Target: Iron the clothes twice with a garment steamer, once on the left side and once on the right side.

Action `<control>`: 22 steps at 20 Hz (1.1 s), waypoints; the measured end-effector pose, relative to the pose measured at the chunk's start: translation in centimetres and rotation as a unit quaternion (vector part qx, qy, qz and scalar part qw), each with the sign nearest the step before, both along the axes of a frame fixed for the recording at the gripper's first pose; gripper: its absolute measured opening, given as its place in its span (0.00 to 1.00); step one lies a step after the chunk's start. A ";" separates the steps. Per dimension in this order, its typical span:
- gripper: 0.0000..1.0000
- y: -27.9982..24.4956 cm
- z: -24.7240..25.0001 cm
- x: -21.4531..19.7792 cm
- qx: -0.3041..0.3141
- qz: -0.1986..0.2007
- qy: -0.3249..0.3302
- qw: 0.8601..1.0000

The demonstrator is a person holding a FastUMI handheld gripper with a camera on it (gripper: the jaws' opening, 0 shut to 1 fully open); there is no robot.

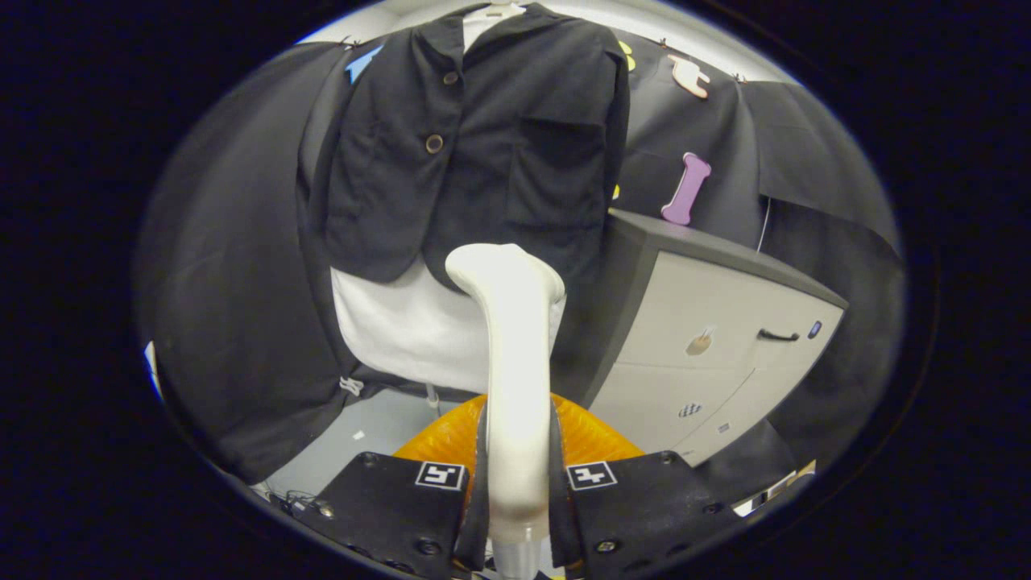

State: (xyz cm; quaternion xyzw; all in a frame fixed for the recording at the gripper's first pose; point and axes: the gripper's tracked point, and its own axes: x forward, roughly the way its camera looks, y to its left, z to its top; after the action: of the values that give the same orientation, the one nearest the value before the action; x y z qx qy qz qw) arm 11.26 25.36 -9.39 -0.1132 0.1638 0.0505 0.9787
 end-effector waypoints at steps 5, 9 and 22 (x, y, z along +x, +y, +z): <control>0.33 4.0 12.1 -0.4 0.045 0.045 -0.116 0.991; 0.33 8.8 21.8 -0.1 0.065 0.096 -0.205 0.972; 0.33 20.6 35.9 5.8 0.071 0.155 -0.346 0.923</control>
State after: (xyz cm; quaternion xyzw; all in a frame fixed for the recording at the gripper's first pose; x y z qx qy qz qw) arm 17.02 45.91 26.56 -0.0774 -0.2081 0.1706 0.9600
